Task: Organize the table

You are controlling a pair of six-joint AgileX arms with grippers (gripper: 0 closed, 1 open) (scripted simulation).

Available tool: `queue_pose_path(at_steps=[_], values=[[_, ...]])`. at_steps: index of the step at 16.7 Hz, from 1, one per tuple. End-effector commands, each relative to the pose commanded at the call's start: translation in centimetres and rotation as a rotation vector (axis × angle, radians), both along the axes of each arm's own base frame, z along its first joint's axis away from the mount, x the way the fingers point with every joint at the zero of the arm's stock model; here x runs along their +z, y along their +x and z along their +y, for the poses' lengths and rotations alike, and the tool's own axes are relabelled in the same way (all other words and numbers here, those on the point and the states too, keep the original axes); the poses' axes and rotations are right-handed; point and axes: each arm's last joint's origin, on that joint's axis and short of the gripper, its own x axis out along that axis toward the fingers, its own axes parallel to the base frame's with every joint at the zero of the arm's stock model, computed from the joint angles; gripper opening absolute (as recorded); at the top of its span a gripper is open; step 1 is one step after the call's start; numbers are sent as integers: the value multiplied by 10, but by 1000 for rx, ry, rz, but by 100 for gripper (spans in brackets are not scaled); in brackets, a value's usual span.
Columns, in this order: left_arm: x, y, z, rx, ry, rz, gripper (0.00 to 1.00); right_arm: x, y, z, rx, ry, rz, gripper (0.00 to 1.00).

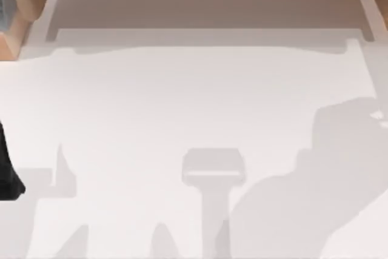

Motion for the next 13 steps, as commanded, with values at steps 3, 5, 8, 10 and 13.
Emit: queue_pose_path(at_steps=[3,5,8,10,13], values=[[0,0,0,0,0,0,100,-18,-47,8,-56,24,50,0],[0,0,0,0,0,0,100,-36,-78,15,-95,43,91,0],[0,0,0,0,0,0,100,-65,-123,30,-153,70,154,0],[0,0,0,0,0,0,100,-84,-150,41,-188,86,191,0],[0,0,0,0,0,0,100,-110,-183,56,-235,103,235,0]])
